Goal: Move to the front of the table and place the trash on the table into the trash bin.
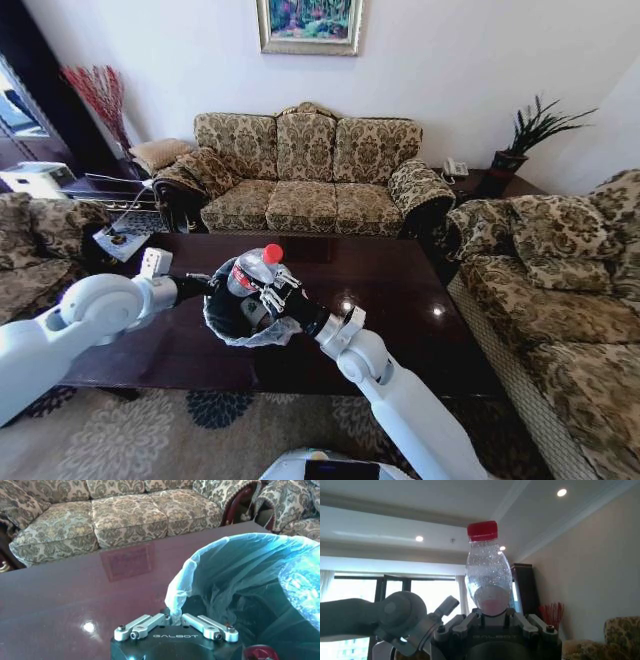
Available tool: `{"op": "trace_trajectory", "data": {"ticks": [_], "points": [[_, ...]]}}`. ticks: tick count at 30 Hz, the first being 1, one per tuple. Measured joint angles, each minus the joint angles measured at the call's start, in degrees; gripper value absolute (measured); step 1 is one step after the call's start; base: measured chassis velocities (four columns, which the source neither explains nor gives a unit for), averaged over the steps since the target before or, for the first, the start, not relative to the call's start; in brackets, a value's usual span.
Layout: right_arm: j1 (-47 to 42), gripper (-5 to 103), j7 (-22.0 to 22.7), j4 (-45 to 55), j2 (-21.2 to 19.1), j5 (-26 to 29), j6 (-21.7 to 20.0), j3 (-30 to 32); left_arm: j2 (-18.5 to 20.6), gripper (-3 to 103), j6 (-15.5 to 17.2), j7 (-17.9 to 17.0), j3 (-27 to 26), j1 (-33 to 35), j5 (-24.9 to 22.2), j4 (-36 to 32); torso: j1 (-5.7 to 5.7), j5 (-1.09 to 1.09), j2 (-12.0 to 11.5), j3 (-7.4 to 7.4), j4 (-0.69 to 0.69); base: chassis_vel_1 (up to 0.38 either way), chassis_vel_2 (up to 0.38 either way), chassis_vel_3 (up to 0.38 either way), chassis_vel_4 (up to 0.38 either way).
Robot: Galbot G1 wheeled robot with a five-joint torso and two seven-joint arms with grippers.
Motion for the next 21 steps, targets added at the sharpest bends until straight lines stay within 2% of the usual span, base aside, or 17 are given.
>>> {"op": "trace_trajectory", "data": {"ticks": [5,7,10,11,13,14,15,17,20,21], "points": [[-0.37,25,0.00,-0.05,0.04,-0.05,0.22,0.07,0.19,0,0.00,0.04,0.13,-0.09,-0.03,0.06,0.00,0.01,0.00,0.00,-0.01,0.000,0.000,0.000,0.000],[-0.44,33,0.00,-0.06,-0.07,-0.06,0.32,0.11,0.11,0,0.00,0.05,0.15,-0.04,-0.03,0.05,0.00,0.01,0.00,0.00,0.00,0.000,0.000,0.000,0.000],[-0.43,33,0.00,-0.06,-0.10,-0.06,0.32,0.16,0.08,0,0.01,0.06,0.15,-0.02,-0.03,0.05,0.00,0.00,0.00,0.00,0.00,0.000,0.000,0.000,0.000],[-0.39,49,0.00,-0.05,-0.11,-0.05,0.32,0.20,0.07,0,0.01,0.07,0.15,-0.02,-0.02,0.03,0.00,0.00,0.00,0.00,0.00,0.000,0.000,0.000,0.000],[-0.36,49,0.00,-0.06,-0.11,-0.03,0.33,0.21,0.06,0,0.02,0.09,0.16,-0.02,-0.02,-0.01,0.00,0.01,0.00,0.00,0.00,0.000,0.000,0.000,0.000],[-0.36,54,0.01,-0.05,-0.11,-0.02,0.33,0.21,0.06,0,0.03,0.12,0.15,-0.02,-0.02,-0.09,0.00,0.01,0.00,0.00,0.00,0.000,0.000,0.000,0.000],[-0.40,65,0.01,-0.04,-0.11,-0.01,0.33,0.21,0.05,0,0.04,0.16,0.16,-0.02,-0.02,-0.17,0.00,0.01,0.00,0.00,0.00,0.000,0.000,0.000,0.000],[-0.46,65,0.02,-0.02,-0.10,-0.01,0.33,0.21,0.04,0,0.05,0.18,0.16,-0.02,-0.02,-0.20,0.00,0.00,0.00,0.00,0.00,0.000,0.000,0.000,0.000],[-0.69,82,0.02,0.09,-0.10,0.04,0.36,0.22,0.01,0,0.09,0.18,0.14,0.01,-0.02,-0.23,0.00,0.00,0.00,0.00,0.00,0.000,0.000,0.000,0.000],[-0.69,82,0.02,0.09,-0.10,0.04,0.36,0.22,0.01,0,0.09,0.18,0.14,0.01,-0.02,-0.23,0.00,0.00,0.00,0.00,0.00,0.000,0.000,0.000,0.000]]}}
